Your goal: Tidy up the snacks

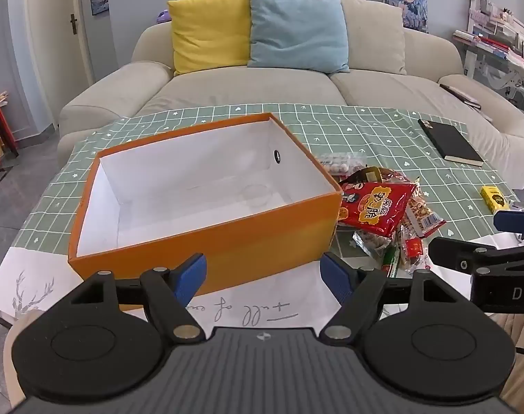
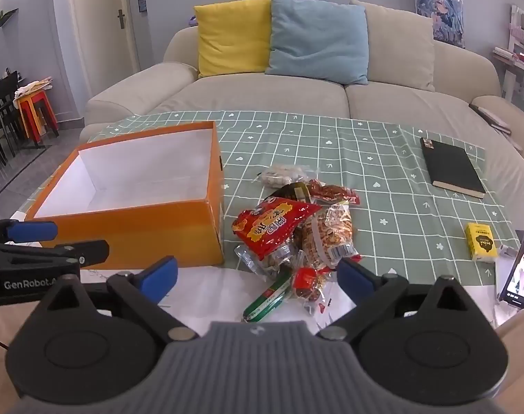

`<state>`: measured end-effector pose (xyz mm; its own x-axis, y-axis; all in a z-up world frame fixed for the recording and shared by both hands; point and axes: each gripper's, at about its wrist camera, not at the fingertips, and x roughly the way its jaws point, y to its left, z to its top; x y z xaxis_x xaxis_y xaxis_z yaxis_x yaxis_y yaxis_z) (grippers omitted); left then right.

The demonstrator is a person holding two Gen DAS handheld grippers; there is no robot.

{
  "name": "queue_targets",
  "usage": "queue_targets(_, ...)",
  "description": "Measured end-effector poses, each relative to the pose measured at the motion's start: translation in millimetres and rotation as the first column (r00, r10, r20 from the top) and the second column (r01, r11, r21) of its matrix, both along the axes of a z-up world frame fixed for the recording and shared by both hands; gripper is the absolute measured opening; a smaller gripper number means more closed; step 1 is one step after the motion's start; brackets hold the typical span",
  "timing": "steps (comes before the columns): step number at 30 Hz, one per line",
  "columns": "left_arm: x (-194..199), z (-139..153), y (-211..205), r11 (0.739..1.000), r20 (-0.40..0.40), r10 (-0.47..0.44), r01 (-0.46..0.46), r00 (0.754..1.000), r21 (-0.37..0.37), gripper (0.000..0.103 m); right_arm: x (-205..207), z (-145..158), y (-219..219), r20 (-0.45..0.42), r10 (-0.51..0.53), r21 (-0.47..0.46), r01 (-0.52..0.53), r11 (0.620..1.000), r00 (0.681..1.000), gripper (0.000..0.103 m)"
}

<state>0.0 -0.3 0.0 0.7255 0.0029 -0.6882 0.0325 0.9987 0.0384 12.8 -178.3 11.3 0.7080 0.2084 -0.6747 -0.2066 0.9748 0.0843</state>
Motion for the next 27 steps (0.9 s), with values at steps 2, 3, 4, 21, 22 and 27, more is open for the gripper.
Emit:
queue_targets(2,-0.1,0.4,0.2,1.000,-0.002,-0.010,0.010,1.000,-0.013,0.084,-0.3,0.4,0.3,0.004,0.001,-0.006,-0.001,1.000,1.000,0.096)
queue_targets(3,-0.5,0.5,0.2,1.000,-0.003,-0.013,0.013,1.000,-0.017,0.084,-0.3,0.4,0.4,0.003,0.001,-0.005,-0.001,1.000,1.000,0.096)
queue_targets(4,-2.5,-0.9,5.3,1.000,-0.003,-0.015,0.015,1.000,-0.022,0.084,-0.3,0.4,0.5,0.002,0.001,-0.005,-0.001,1.000,1.000,0.096)
queue_targets(21,1.4,-2.1,1.4,1.000,-0.017,-0.020,0.020,1.000,-0.007,0.080,-1.2,1.1,1.6,0.002,0.001,-0.011,-0.001,1.000,1.000,0.097)
queue_targets(22,1.2,-2.0,1.5,1.000,-0.018,-0.019,0.019,1.000,-0.008,0.080,-1.5,0.9,1.7,0.001,0.001,-0.011,-0.001,1.000,1.000,0.097)
queue_targets(27,1.6,-1.7,1.6,1.000,-0.020,-0.020,0.020,1.000,-0.005,0.080,-1.1,1.9,0.8,0.002,0.000,-0.011,0.000,1.000,1.000,0.097)
